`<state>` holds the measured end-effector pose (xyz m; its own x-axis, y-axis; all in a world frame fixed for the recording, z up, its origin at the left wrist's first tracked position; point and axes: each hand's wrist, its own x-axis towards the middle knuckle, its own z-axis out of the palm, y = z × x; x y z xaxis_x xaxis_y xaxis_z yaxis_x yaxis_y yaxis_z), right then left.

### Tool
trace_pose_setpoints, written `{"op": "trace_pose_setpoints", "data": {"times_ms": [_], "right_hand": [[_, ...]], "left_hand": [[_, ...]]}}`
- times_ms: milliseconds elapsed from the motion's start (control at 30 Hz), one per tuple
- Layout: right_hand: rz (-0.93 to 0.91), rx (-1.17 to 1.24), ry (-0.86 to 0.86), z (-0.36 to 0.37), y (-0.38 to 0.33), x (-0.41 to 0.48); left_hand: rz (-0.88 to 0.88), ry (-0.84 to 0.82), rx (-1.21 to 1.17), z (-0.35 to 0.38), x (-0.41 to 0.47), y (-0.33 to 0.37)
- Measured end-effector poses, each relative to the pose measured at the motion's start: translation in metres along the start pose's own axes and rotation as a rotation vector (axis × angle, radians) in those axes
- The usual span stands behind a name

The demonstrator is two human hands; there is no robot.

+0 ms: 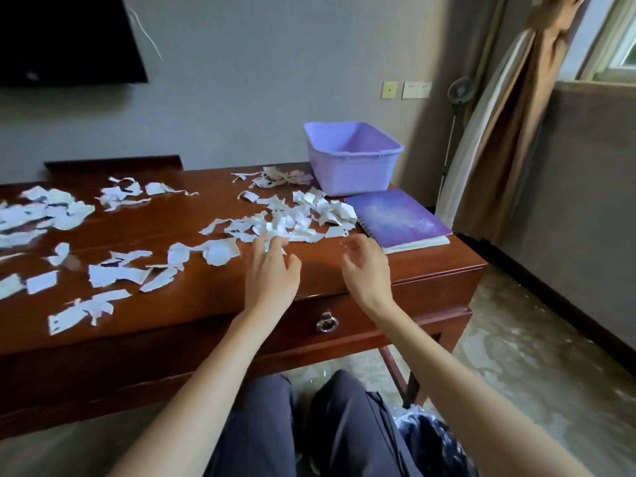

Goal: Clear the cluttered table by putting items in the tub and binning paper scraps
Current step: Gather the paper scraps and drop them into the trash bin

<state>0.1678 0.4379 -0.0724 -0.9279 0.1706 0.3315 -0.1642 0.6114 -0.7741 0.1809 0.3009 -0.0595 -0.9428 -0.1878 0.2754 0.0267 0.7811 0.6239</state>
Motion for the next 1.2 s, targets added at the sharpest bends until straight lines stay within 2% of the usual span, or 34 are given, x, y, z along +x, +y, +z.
{"op": "trace_pose_setpoints", "data": {"times_ms": [100, 267, 367, 600, 700, 933, 1200], "right_hand": [[-0.013, -0.184, -0.114, 0.031, -0.011, 0.026], [0.060, -0.462, -0.312, 0.078, -0.019, 0.064], [0.065, -0.469, -0.364, 0.102, -0.025, 0.080], [-0.079, -0.598, -0.261, 0.139, -0.034, 0.100], [-0.078, -0.475, -0.200, 0.140, -0.032, 0.110], [-0.061, -0.250, -0.118, 0.132, -0.022, 0.126], [0.114, 0.134, -0.044, 0.114, -0.038, 0.155]], "left_hand": [[-0.108, 0.012, 0.219, -0.016, 0.027, -0.044], [-0.258, -0.210, 0.347, -0.017, 0.071, -0.084], [-0.203, -0.229, 0.394, -0.005, 0.089, -0.093], [0.018, -0.003, 0.496, 0.013, 0.117, -0.092], [0.035, 0.053, 0.527, 0.018, 0.128, -0.094], [-0.012, 0.038, 0.570, 0.020, 0.143, -0.089], [0.021, 0.344, 0.221, 0.004, 0.166, -0.055]]}}
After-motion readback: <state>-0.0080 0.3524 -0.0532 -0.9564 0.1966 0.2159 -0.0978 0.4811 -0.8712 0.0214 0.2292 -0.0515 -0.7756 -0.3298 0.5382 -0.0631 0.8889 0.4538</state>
